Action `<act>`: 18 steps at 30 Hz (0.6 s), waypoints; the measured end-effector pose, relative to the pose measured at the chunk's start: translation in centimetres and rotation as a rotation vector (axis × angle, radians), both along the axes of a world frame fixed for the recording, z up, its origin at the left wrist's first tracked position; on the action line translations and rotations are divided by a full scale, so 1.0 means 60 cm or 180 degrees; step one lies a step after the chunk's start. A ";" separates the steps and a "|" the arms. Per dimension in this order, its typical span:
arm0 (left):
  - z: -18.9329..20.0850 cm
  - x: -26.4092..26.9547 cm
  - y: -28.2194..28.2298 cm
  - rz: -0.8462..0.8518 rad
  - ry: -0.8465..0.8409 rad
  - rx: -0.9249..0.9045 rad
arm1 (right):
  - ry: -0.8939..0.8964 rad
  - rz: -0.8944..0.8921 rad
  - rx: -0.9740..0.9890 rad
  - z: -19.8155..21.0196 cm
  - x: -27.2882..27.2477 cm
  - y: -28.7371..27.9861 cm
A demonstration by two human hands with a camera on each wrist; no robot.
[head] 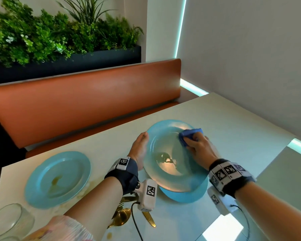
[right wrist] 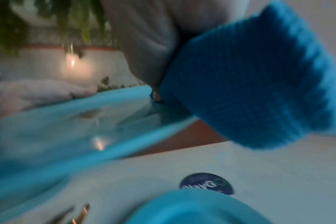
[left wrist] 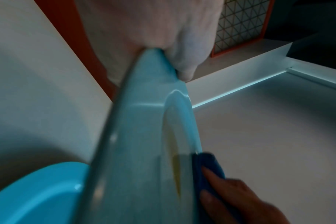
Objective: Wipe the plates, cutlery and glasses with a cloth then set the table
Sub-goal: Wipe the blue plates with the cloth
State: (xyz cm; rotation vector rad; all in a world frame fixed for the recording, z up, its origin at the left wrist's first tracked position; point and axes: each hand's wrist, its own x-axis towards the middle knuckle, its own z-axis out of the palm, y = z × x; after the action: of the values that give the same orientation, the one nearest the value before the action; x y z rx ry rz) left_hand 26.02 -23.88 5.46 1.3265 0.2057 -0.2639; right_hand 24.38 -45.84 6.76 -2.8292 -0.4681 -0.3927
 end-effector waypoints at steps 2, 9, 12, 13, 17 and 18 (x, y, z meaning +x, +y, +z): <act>0.007 -0.003 -0.012 -0.0126 -0.0101 0.0159 | -0.0284 0.0194 0.0304 0.007 -0.011 0.026; 0.013 -0.005 -0.001 -0.0073 -0.0323 0.0218 | -0.0024 0.0762 -0.0029 -0.004 -0.054 -0.047; 0.017 -0.013 -0.026 -0.0307 -0.0483 0.0244 | -0.0110 0.0081 0.0489 0.038 -0.020 -0.024; 0.018 -0.015 -0.035 -0.0346 -0.0550 0.0239 | -0.0200 -0.0026 0.0616 0.042 -0.014 -0.002; 0.021 -0.010 -0.046 -0.0412 -0.0724 0.0266 | -0.0291 0.0617 0.0681 0.001 -0.052 0.064; 0.023 -0.010 -0.040 -0.0377 -0.0689 0.0237 | -0.0272 0.0799 0.0493 -0.010 -0.062 0.055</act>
State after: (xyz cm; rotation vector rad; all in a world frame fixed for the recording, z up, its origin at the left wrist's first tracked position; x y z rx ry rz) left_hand 25.41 -26.27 6.82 1.4324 -0.0462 -0.2122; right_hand 20.65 -42.54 6.17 -2.5719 -0.7651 -0.4771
